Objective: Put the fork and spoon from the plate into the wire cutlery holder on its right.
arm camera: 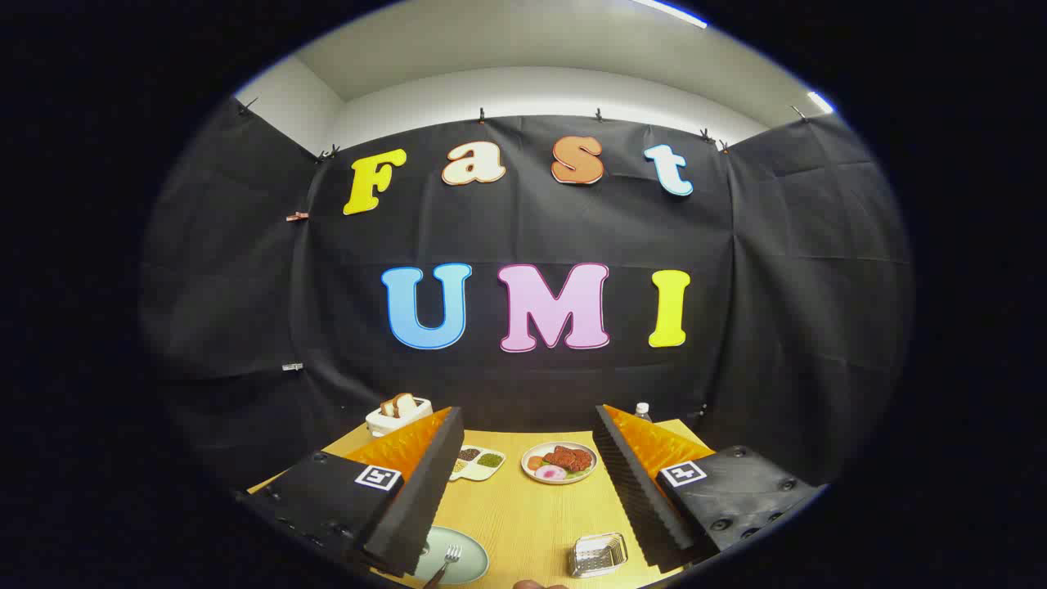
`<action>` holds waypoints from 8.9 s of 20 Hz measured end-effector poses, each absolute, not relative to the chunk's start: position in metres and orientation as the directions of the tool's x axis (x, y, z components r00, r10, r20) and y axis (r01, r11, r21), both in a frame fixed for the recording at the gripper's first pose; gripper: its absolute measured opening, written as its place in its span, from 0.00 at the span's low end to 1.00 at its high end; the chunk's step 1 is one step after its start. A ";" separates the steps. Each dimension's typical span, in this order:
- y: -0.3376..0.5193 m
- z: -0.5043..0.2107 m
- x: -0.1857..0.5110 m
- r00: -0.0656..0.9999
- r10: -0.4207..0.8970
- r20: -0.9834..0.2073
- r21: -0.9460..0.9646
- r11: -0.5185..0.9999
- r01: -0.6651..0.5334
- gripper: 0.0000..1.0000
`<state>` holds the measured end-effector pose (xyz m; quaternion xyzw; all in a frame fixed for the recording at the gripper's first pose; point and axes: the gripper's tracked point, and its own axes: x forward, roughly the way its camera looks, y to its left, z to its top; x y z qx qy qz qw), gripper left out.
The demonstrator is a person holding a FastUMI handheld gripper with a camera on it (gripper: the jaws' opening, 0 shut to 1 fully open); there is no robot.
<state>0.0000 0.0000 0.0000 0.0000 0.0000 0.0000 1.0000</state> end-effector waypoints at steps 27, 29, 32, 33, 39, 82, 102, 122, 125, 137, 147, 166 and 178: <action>0.016 -0.018 0.004 0.998 0.038 -0.058 -0.004 0.999 -0.038 0.99; 0.022 -0.029 0.007 0.995 0.045 -0.092 0.004 0.999 -0.045 0.99; 0.035 -0.052 0.011 0.984 0.067 -0.163 0.022 0.998 -0.064 0.99; 0.040 -0.063 0.012 0.977 0.075 -0.201 0.029 0.997 -0.071 0.99; 0.077 -0.165 0.011 0.865 0.123 -0.486 0.086 0.992 -0.093 0.99; 0.123 -0.430 -0.041 0.233 0.116 -0.966 0.067 0.976 -0.207 0.09; -0.061 -0.240 -0.021 0.350 0.021 -0.936 -0.073 0.965 -0.253 0.09; -0.152 -0.333 -0.039 -0.277 -0.207 -0.938 -0.078 0.907 -0.414 0.09; -0.152 -0.334 -0.037 -0.338 -0.195 -0.921 -0.047 0.915 -0.400 0.14; -0.140 -0.304 -0.029 -0.213 -0.078 -0.974 0.010 0.923 -0.385 0.47; -0.085 -0.160 0.022 0.359 0.214 -0.908 0.158 0.971 -0.178 0.99; 0.135 -0.298 -0.009 0.569 0.247 -0.784 0.153 0.966 -0.208 0.99; 0.185 -0.418 -0.038 0.345 0.152 -0.926 0.053 0.958 -0.280 0.99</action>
